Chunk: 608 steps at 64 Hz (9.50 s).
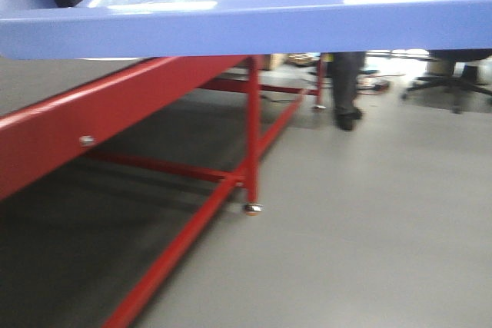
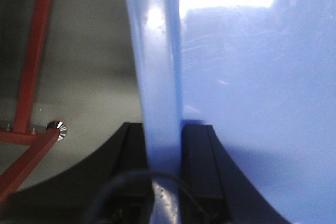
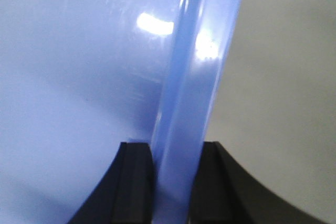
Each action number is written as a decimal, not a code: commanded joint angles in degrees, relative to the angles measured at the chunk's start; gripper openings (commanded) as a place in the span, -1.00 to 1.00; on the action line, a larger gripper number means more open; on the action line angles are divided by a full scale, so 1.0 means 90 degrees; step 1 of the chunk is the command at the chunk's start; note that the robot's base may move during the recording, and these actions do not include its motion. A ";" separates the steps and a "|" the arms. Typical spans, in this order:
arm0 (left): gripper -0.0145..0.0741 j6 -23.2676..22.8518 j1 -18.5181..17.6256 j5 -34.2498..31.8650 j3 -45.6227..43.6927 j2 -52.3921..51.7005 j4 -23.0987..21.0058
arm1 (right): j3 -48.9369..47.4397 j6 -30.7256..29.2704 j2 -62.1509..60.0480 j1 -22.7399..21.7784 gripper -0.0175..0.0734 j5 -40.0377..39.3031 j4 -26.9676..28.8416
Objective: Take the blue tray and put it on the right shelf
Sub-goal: 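Hold the tray raised with both grippers while the base backs away, then carry the tray with both grippers while driving to the shelving rack, then raise the held tray above the metal shelf edge with both grippers, then push the tray onto the roller shelf and lower it with both grippers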
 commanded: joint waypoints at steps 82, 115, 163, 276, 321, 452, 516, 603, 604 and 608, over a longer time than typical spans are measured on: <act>-0.78 0.0169 -0.0100 0.0649 -0.0148 -0.0213 -0.0224 | -0.0204 -0.0161 -0.0194 0.0056 -0.49 -0.0468 0.0036; -0.78 0.0169 -0.0100 0.0649 -0.0148 -0.0213 -0.0307 | -0.0204 -0.0161 -0.0194 0.0056 -0.49 -0.0468 0.0036; -0.78 0.0169 -0.0100 0.0649 -0.0148 -0.0213 -0.0307 | -0.0204 -0.0160 -0.0194 0.0056 -0.49 -0.0467 0.0036; -0.78 0.0169 -0.0090 0.0649 -0.0148 -0.0213 -0.0438 | -0.0204 -0.0160 -0.0188 0.0056 -0.49 -0.0466 0.0036; -0.78 0.0169 -0.0087 0.0649 -0.0148 -0.0213 -0.0438 | -0.0204 -0.0160 -0.0188 0.0056 -0.49 -0.0466 0.0036; -0.78 0.0169 -0.0087 0.0512 -0.0148 -0.0213 -0.0462 | -0.0204 -0.0160 -0.0188 0.0056 -0.49 -0.0466 0.0036; -0.78 0.0164 -0.0076 0.0038 -0.3089 0.1950 0.0519 | -0.2346 -0.0718 0.1817 -0.0916 -0.49 -0.0701 0.0035; -0.42 0.0534 0.0371 -0.0679 -0.2219 0.0180 0.0333 | -0.1144 -0.0708 0.0132 -0.0894 -0.41 -0.1472 -0.0274; -0.46 0.0534 0.0359 -0.0742 -0.2125 0.0081 0.0333 | -0.1045 -0.0708 0.0044 -0.0894 -0.45 -0.1515 -0.0274; -0.67 0.0534 0.0280 -0.0984 -0.1533 -0.0553 0.0333 | -0.0463 -0.0708 -0.0458 -0.0894 -0.49 -0.1755 -0.0274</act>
